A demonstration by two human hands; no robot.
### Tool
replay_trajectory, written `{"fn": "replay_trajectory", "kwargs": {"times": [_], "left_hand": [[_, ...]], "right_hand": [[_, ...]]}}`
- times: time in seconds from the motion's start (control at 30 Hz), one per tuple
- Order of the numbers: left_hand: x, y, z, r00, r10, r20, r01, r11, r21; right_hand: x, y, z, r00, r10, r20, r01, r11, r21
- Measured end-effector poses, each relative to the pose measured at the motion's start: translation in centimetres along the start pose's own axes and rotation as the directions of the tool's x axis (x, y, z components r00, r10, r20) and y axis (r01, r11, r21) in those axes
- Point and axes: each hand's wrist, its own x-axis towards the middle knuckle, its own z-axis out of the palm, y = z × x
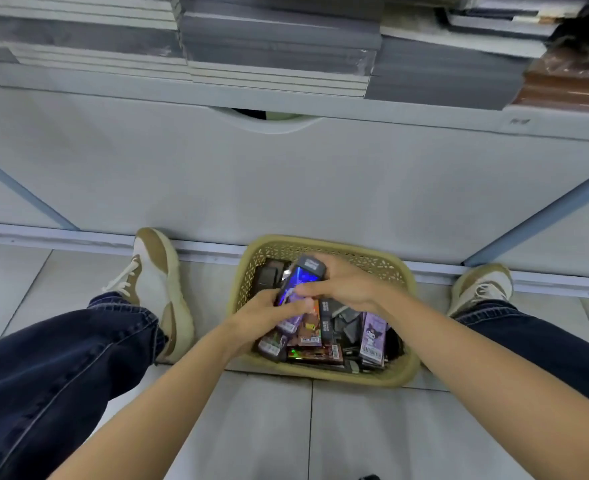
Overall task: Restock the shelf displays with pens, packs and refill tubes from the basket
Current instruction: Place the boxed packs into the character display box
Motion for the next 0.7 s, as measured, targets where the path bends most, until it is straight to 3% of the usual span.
{"fn": "replay_trajectory", "kwargs": {"times": [0.07, 0.13, 0.27, 0.33, 0.47, 0.7], "left_hand": [[-0.4, -0.5, -0.2, 1.000, -0.002, -0.002, 0.002, 0.999, -0.053], [-0.5, -1.0, -0.9, 0.993, 0.009, -0.122, -0.013, 1.000, -0.028], [-0.7, -2.2, -2.5, 0.953, -0.033, -0.301, -0.001, 0.994, -0.112], [-0.9, -2.7, -2.9, 0.945, -0.054, -0.324, 0.000, 0.986, -0.165], [-1.0, -3.4, -2.6, 0.937, -0.103, -0.335, 0.026, 0.973, -0.227], [-1.1, -3.1, -2.2, 0.936, -0.114, -0.333, 0.002, 0.948, -0.318]], "right_hand": [[0.4, 0.2, 0.8, 0.999, -0.025, -0.044, 0.025, 1.000, 0.007], [0.7, 1.2, 0.6, 0.986, -0.027, -0.167, 0.024, 0.999, -0.021], [1.2, 5.3, -0.3, 0.882, 0.058, -0.468, -0.247, 0.902, -0.353], [1.4, 7.2, 0.5, 0.875, 0.081, -0.478, -0.315, 0.845, -0.433], [2.2, 8.9, 2.5, 0.906, 0.036, -0.421, -0.296, 0.766, -0.571], [2.1, 8.7, 1.1, 0.909, 0.201, -0.365, -0.360, 0.820, -0.445]]}}
